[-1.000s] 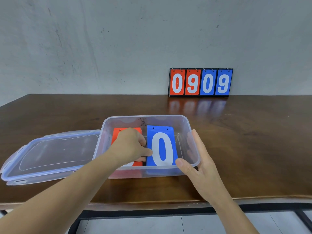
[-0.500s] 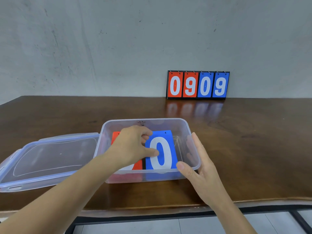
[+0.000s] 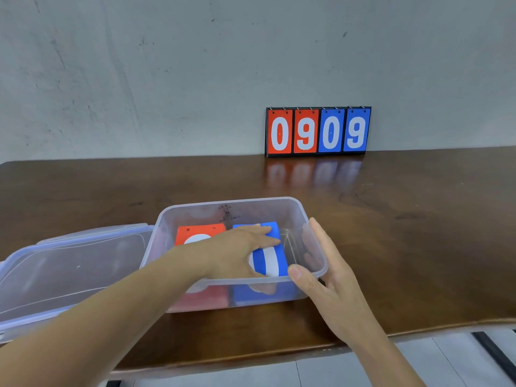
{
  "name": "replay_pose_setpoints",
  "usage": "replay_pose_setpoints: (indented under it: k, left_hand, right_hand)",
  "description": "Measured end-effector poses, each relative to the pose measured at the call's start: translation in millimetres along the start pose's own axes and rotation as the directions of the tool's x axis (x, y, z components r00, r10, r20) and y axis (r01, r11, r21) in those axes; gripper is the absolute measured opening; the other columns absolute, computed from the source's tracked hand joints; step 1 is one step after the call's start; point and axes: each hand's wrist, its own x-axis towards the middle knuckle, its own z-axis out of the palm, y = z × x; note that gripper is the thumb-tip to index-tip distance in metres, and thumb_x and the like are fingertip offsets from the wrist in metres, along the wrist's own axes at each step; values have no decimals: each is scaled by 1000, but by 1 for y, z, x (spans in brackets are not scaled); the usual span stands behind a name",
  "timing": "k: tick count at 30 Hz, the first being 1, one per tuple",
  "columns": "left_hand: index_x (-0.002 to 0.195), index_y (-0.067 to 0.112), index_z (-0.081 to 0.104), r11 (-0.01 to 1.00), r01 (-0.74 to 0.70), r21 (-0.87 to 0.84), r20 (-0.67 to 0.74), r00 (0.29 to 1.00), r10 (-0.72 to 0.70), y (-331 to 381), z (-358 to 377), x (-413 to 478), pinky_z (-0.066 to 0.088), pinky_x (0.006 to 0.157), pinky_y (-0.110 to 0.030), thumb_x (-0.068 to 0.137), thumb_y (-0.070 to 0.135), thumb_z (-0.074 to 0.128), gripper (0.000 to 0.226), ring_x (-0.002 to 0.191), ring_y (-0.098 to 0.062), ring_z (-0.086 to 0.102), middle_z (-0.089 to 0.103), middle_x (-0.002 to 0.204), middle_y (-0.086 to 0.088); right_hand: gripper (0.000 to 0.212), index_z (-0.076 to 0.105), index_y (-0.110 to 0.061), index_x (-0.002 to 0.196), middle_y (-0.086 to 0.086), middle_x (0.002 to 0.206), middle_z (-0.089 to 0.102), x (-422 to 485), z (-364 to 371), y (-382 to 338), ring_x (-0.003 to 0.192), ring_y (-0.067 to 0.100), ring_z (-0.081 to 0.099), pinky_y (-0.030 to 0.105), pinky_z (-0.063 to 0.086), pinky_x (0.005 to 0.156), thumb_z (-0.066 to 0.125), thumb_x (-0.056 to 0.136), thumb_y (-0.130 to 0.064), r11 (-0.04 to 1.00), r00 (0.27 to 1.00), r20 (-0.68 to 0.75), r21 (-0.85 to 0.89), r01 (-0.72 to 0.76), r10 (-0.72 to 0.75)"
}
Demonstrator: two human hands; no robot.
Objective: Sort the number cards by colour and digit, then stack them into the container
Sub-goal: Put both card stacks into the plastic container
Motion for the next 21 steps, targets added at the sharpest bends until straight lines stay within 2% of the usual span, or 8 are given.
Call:
replay_pose_setpoints:
  k: [3,6,10,12,14,18,21]
  left_hand:
    - [151,37,25,1000,-11,-20,49,999,12,-4,-2,4,13,118,-26,82,54,68,83,147,-3,7,8,161,18]
    - [151,38,25,998,-2,-58,55,998,5,-5,-2,3,15,119,-27,83,52,68,82,147,-2,8,9,160,21]
    - [150,40,25,997,-6,-73,-42,999,3,-4,-6,-1,15,114,-21,90,44,63,72,146,-2,10,10,159,21]
    - [149,41,29,991,12,-132,-115,993,-27,-4,-10,-5,18,111,-19,88,45,66,72,146,-4,16,11,159,21]
    - [148,39,32,981,30,-193,-195,978,-68,-5,-14,-10,23,112,-22,85,46,68,73,143,-6,24,21,158,18]
    - [147,35,36,961,28,-277,-392,910,-139,2,-24,-34,34,113,-30,85,47,67,70,137,-8,37,36,152,14]
    - [147,32,38,949,41,-313,-529,822,-210,6,-34,-65,30,111,-28,88,49,61,65,137,-8,35,39,150,14]
  right_hand:
    - [64,23,-52,130,-59,118,37,1,0,-3,117,-29,36,-3,34,87,62,81,-36,1000,1000,-5,-15,-16,16]
    - [62,23,-52,129,-61,115,37,2,0,-4,115,-30,35,-3,34,86,60,82,-36,999,1000,-7,-42,-21,21]
    - [66,21,-53,135,-59,123,32,1,0,-2,121,-27,33,-2,35,89,60,83,-43,997,999,-10,-64,-36,35]
    - [64,19,-55,132,-62,119,31,1,0,-6,118,-30,33,-2,35,89,59,82,-45,997,999,-11,-63,-48,48]
    - [64,17,-57,128,-64,113,32,0,-1,-8,113,-32,35,0,39,86,59,81,-47,996,998,-13,-65,-62,62]
    - [87,17,-56,139,-45,138,30,-7,-8,-7,132,-10,36,20,41,104,66,69,-72,994,998,-28,-88,-60,58]
    - [93,21,-44,147,-26,149,31,-11,-15,-17,138,4,35,25,35,107,61,68,-73,994,996,-55,-87,-68,64]
